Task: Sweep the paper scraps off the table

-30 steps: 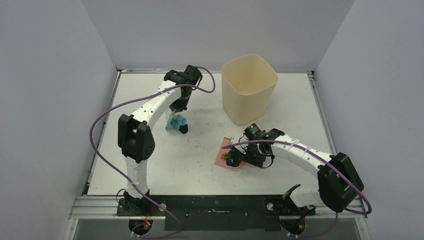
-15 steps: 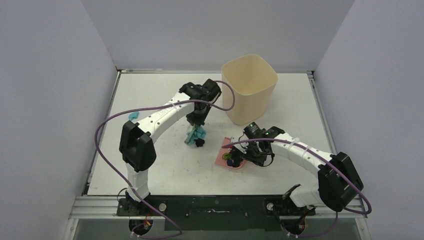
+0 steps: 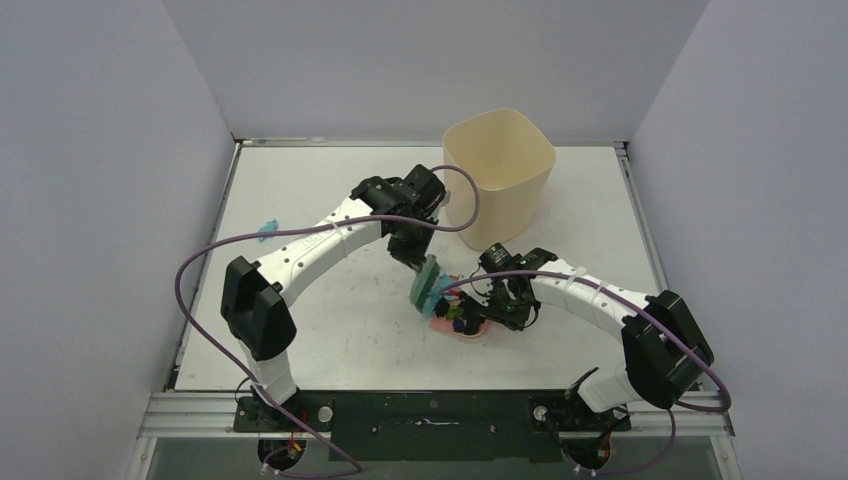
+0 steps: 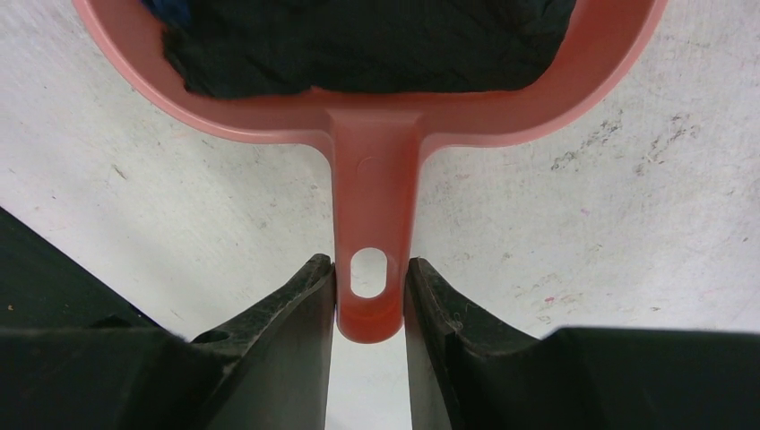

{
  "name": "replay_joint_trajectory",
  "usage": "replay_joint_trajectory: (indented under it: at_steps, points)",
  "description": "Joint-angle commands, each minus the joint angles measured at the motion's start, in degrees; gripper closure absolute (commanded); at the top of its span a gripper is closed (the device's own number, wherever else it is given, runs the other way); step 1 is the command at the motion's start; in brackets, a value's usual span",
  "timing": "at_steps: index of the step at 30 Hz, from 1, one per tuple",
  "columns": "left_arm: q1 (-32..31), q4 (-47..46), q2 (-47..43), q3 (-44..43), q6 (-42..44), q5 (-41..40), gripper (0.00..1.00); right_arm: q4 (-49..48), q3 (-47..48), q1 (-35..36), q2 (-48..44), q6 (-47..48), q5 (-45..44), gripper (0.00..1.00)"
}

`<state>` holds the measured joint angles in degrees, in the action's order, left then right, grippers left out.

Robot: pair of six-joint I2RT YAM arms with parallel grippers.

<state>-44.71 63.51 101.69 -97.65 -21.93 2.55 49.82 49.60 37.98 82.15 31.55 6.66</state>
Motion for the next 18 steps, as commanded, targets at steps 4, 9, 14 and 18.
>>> replay_joint_trajectory:
  at_steps: [4,9,14,18]
  points:
    - [0.0,-7.3,-5.9,2.4,-3.4,8.7,1.0,-3.1,0.3,0.5,-0.4,-0.5,2.0,0.91]
    - [0.1,-2.8,-9.1,0.0,-4.2,0.2,1.0,-5.1,-0.9,0.5,-3.1,-0.3,2.2,0.92]
    - [0.3,1.7,-14.0,-2.2,-5.8,-7.5,1.0,-8.9,-3.5,0.4,-8.3,0.3,3.6,0.95]
    - [0.4,4.6,-18.3,-3.2,-6.9,-13.9,1.0,-11.9,-5.0,0.2,-11.0,0.7,4.4,0.95]
